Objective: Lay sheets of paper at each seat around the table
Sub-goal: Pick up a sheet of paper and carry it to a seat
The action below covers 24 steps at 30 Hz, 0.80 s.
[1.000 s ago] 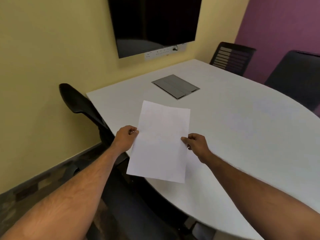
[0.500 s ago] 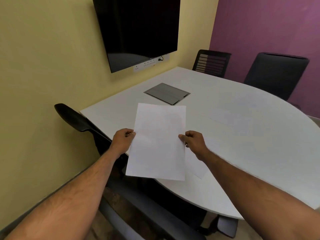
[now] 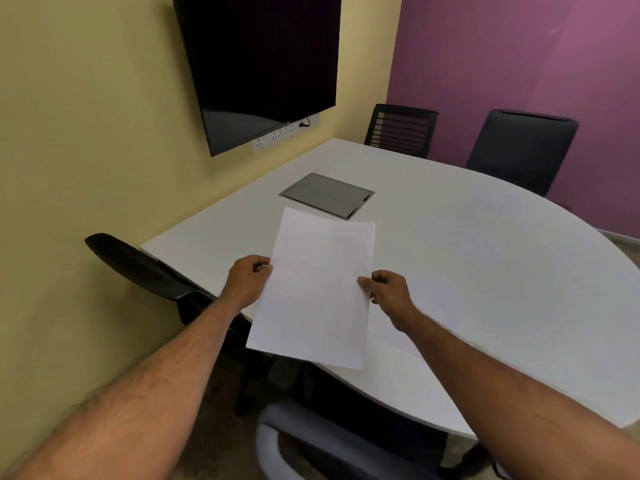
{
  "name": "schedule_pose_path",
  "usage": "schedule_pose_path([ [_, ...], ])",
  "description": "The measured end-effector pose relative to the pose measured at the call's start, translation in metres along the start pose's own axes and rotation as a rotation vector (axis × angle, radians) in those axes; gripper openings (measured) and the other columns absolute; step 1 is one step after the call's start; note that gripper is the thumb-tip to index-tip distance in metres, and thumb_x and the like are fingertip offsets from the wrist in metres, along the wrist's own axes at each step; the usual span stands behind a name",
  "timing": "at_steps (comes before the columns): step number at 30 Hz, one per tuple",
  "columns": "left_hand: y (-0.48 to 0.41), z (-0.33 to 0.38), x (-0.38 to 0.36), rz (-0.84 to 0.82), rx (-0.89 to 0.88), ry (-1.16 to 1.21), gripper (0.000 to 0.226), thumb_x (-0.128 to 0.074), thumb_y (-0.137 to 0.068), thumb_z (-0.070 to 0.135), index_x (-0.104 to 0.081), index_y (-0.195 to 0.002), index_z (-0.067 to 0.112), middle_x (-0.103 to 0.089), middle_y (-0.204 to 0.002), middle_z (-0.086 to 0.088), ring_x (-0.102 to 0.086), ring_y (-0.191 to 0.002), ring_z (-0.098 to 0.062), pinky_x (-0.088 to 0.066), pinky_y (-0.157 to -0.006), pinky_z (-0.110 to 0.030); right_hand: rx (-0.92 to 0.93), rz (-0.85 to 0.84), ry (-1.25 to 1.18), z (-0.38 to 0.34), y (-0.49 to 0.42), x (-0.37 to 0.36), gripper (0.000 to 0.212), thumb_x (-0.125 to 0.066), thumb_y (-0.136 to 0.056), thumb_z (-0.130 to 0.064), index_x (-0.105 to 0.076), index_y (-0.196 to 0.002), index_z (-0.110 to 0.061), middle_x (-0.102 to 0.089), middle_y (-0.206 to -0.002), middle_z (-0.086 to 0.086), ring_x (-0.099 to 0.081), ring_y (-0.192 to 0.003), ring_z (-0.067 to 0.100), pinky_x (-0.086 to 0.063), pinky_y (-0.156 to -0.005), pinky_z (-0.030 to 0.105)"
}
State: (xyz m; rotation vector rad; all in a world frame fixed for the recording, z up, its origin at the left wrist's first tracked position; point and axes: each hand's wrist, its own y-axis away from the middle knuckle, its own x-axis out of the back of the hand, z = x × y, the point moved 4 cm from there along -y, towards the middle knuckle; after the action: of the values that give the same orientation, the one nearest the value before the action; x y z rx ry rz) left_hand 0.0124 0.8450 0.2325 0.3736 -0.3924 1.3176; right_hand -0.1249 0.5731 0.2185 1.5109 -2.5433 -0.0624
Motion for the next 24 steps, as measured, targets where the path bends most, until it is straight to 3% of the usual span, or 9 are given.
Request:
schedule_pose_path([
  [5, -0.035, -0.017, 0.036, -0.109, -0.06, -0.05, 0.03, -0.059, -0.094, 0.02, -0.063, -0.122, 0.009, -0.066, -0.104, -0.004, -0.059, -0.09, -0.019, -0.051, -0.091, -0.035, -0.031, 0.093, -0.006, -0.003, 0.0, -0.049, 0.022, -0.072, -0.085, -0.012, -0.06, -0.066, -0.011, -0.059, -0.063, -0.004, -0.054, -0.054, 0.006, -0.045, -0.056, 0.022],
  [11, -0.073, -0.023, 0.058, -0.208, -0.097, -0.075, 0.029, -0.06, -0.093, 0.018, -0.064, -0.121, 0.011, -0.065, -0.099, -0.003, -0.062, -0.094, -0.022, -0.052, -0.094, -0.038, -0.052, 0.184, -0.035, -0.006, -0.001, -0.079, 0.027, -0.072, -0.085, -0.012, -0.059, -0.062, -0.014, -0.058, -0.057, -0.009, -0.053, -0.054, 0.007, -0.045, -0.059, 0.026],
  [21, -0.121, -0.022, 0.06, -0.233, -0.101, -0.084, 0.029, -0.059, -0.093, 0.017, -0.062, -0.121, 0.01, -0.064, -0.101, -0.003, -0.061, -0.096, -0.02, -0.052, -0.093, -0.037, -0.081, 0.217, -0.096, 0.007, -0.049, -0.1, 0.016, -0.073, -0.085, -0.018, -0.067, -0.075, -0.008, -0.062, -0.07, 0.0, -0.055, -0.067, 0.017, -0.049, -0.069, 0.035],
  [24, -0.143, -0.023, 0.067, -0.216, -0.099, -0.054, 0.025, -0.059, -0.094, 0.016, -0.063, -0.118, 0.015, -0.061, -0.093, -0.001, -0.059, -0.083, -0.017, -0.052, -0.082, -0.033, -0.084, 0.206, -0.098, 0.005, -0.066, -0.113, 0.017, -0.073, -0.085, -0.018, -0.066, -0.073, -0.007, -0.061, -0.068, 0.0, -0.055, -0.066, 0.016, -0.048, -0.068, 0.033],
])
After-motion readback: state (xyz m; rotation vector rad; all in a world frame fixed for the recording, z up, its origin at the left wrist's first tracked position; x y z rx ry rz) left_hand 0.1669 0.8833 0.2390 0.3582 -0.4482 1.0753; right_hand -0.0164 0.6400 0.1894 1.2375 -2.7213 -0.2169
